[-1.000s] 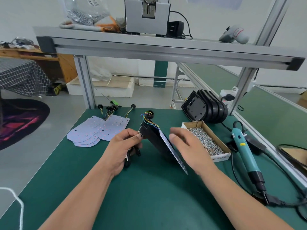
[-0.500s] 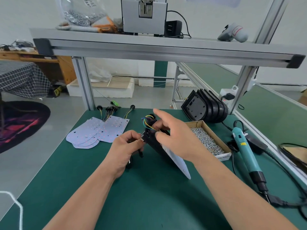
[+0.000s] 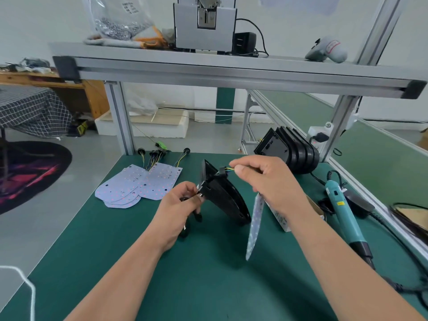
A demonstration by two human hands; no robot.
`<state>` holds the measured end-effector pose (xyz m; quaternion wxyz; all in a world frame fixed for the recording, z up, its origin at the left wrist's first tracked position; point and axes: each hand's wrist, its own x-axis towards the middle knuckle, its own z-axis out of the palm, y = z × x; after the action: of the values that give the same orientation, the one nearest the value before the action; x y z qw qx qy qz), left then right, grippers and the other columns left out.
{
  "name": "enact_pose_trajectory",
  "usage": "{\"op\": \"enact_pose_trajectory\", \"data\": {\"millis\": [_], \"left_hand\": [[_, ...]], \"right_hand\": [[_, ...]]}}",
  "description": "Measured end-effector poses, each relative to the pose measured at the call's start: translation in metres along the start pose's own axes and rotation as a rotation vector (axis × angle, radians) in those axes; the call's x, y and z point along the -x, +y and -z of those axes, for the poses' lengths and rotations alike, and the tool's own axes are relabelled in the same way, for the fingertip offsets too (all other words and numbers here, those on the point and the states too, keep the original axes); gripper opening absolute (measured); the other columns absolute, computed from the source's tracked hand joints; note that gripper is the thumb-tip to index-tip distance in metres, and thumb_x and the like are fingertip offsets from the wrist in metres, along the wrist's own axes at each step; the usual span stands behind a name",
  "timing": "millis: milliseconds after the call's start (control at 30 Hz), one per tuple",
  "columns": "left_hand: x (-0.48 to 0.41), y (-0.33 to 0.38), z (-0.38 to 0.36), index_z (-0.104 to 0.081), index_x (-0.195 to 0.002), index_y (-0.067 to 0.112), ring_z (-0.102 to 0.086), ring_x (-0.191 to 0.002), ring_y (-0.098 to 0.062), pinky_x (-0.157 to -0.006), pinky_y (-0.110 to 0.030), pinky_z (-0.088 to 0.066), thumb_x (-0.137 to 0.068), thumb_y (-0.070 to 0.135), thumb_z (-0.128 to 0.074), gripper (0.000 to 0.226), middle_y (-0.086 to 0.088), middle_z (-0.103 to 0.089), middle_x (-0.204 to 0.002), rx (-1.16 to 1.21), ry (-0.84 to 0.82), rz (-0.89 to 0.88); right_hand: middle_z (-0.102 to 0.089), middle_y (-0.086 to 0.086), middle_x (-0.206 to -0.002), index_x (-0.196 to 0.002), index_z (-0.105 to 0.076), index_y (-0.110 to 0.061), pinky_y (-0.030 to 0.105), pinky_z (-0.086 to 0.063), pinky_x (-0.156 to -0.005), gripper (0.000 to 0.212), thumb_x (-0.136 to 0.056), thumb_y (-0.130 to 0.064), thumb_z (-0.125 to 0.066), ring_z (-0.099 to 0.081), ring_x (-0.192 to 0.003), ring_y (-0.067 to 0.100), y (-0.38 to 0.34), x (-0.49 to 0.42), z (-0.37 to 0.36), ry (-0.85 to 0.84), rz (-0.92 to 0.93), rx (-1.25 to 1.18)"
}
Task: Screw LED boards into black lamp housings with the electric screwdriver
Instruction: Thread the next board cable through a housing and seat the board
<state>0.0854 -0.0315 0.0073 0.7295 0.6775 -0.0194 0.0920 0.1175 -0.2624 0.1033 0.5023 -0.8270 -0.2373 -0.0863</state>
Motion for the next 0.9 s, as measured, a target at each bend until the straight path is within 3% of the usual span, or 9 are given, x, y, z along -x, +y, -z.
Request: {"op": "enact_pose_trajectory", "data": {"millis": [100,233,333,433,500,600,667,733,900], "left_hand": [[0.001,0.003,-0.003,-0.075,-0.104,0.037,-0.049,-0.066,-0.014,-0.070,-0.017,-0.046,-0.091,0.018,-0.068,0.024,-0.001,-0.076,-0.083,0.018,-0.058,-0.001],[0.000,0.004,-0.002,-0.076,-0.104,0.035,-0.042,-0.065,-0.018,-0.069,-0.033,-0.036,-0.081,0.023,-0.060,0.031,-0.003,-0.050,-0.066,0.052,-0.017,0.045],[-0.001,0.001,0.001,-0.078,-0.103,0.023,-0.031,-0.060,-0.016,-0.063,-0.035,-0.027,-0.078,0.031,-0.068,0.028,0.002,-0.037,-0.065,0.142,-0.003,0.045],[-0.003,0.000,0.003,-0.080,-0.114,0.023,-0.026,-0.058,-0.016,-0.060,-0.035,-0.024,-0.085,0.034,-0.072,0.032,0.008,-0.032,-0.061,0.180,-0.012,0.050],[-0.005,0.000,0.005,-0.081,-0.116,0.023,-0.029,-0.057,-0.016,-0.057,-0.028,-0.031,-0.090,0.032,-0.071,0.029,0.008,-0.034,-0.059,0.196,-0.003,0.060],[-0.006,-0.001,0.010,-0.081,-0.116,0.023,-0.043,-0.059,-0.019,-0.058,-0.026,-0.040,-0.097,0.024,-0.068,0.023,-0.001,-0.050,-0.062,0.192,0.019,0.077],[-0.006,0.000,0.012,-0.081,-0.114,0.025,-0.053,-0.060,-0.018,-0.058,-0.026,-0.043,-0.100,0.020,-0.067,0.020,-0.004,-0.066,-0.073,0.170,0.017,0.082],[-0.006,0.001,0.013,-0.081,-0.110,0.023,-0.057,-0.060,-0.015,-0.056,-0.025,-0.046,-0.092,0.024,-0.072,0.021,-0.005,-0.067,-0.075,0.190,0.016,0.104],[-0.007,-0.001,0.015,-0.079,-0.114,0.018,-0.056,-0.062,-0.015,-0.056,-0.024,-0.046,-0.088,0.018,-0.071,0.027,-0.005,-0.069,-0.087,0.224,-0.032,0.101]], "right_hand": [[-0.066,-0.042,-0.076,-0.111,-0.081,-0.029,0.001,-0.040,-0.074,0.018,-0.103,-0.024,-0.066,-0.062,-0.082,-0.019,0.000,-0.005,0.006,-0.049,0.017,0.179],[-0.066,-0.044,-0.084,-0.114,-0.080,-0.035,0.005,-0.040,-0.079,0.017,-0.101,-0.034,-0.069,-0.062,-0.087,-0.018,0.001,-0.011,0.010,-0.086,0.048,0.318],[-0.073,-0.034,-0.099,-0.109,-0.080,-0.038,0.021,-0.050,-0.090,0.014,-0.097,-0.041,-0.072,-0.067,-0.097,-0.009,0.000,-0.014,0.007,-0.160,0.018,0.354],[-0.069,-0.016,-0.079,-0.097,-0.073,-0.035,0.037,-0.052,-0.077,0.016,-0.100,-0.047,-0.064,-0.062,-0.079,0.004,0.003,-0.016,-0.002,-0.203,0.060,0.535],[-0.063,-0.006,-0.076,-0.093,-0.065,-0.027,0.041,-0.049,-0.075,0.027,-0.104,-0.050,-0.057,-0.060,-0.079,0.014,0.005,-0.016,-0.012,-0.195,0.090,0.693],[-0.068,-0.004,-0.093,-0.114,-0.066,-0.028,0.043,-0.045,-0.082,0.023,-0.105,-0.046,-0.055,-0.061,-0.098,0.026,0.006,-0.013,-0.031,-0.182,0.246,0.867],[-0.072,-0.001,-0.112,-0.138,-0.059,-0.024,0.044,-0.047,-0.087,0.038,-0.102,-0.037,-0.063,-0.062,-0.108,0.029,0.007,-0.006,-0.044,-0.158,0.241,0.700],[-0.071,0.002,-0.120,-0.147,-0.053,-0.022,0.047,-0.052,-0.088,0.050,-0.100,-0.031,-0.068,-0.063,-0.110,0.029,0.011,0.000,-0.056,-0.110,0.208,0.504],[-0.069,-0.009,-0.112,-0.134,-0.062,-0.036,0.039,-0.051,-0.093,0.034,-0.100,-0.038,-0.067,-0.063,-0.105,0.013,0.017,-0.004,-0.064,-0.071,0.151,0.313]]}}
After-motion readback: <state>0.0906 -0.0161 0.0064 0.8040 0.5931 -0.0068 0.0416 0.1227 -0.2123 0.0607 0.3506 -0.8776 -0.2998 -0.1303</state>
